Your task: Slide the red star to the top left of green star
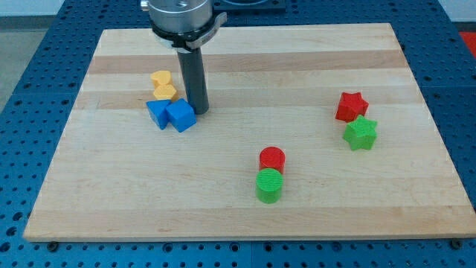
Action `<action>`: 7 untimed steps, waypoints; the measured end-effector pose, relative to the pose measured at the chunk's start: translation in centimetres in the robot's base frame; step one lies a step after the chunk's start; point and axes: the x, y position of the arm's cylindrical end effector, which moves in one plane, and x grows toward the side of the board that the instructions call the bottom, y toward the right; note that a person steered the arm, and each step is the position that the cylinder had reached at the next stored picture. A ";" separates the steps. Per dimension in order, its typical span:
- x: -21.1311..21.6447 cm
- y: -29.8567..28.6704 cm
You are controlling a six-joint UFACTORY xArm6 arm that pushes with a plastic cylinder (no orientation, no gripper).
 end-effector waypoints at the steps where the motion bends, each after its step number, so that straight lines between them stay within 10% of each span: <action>1: 0.0 1.5; 7: -1.9 27.9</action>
